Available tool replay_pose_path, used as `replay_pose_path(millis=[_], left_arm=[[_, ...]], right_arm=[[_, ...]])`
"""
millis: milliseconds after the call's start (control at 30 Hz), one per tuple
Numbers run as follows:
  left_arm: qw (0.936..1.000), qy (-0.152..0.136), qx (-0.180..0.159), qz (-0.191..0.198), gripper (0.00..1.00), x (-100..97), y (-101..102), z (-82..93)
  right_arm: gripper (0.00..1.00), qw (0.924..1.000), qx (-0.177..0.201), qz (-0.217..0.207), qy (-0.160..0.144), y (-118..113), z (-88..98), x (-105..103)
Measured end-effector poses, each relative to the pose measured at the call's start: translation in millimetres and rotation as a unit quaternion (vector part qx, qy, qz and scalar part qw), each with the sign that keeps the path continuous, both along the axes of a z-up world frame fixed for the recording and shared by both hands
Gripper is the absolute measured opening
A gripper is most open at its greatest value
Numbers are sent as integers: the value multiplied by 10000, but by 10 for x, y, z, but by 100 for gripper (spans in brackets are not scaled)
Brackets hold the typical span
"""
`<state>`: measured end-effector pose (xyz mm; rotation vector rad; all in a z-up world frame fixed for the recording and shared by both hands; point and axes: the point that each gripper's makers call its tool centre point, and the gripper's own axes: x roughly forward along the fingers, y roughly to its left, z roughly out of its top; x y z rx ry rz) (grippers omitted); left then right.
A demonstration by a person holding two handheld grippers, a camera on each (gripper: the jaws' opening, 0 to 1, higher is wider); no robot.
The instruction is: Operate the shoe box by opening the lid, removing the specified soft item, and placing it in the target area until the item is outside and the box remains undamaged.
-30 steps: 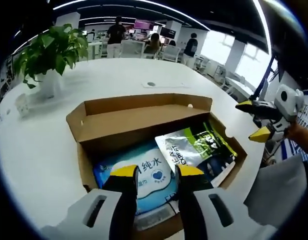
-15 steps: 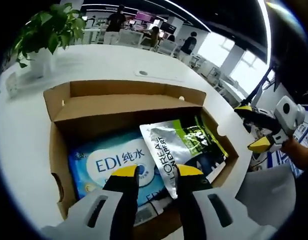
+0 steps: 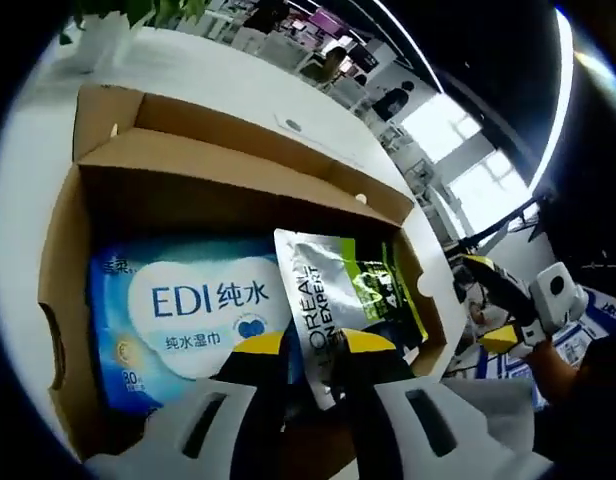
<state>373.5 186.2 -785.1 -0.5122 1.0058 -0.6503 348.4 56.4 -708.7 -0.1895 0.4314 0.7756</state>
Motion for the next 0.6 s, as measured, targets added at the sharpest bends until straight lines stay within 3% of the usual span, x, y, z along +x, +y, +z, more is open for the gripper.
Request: replay_pose_path(millis=[200,367,600], left_arm=[[9992,257,-296,82,10,-20,-47,-3],[9995,153,-259,-12,1,-44,-64,39],[9999,31,-70,-89,0,-70,-50,73]], right_arm=[[60,10000,50,-19,3,0,11,-6],[60,10000,29,19,11,13,-2,-16],[59,9999,-6,101,20,45,-30,-25]])
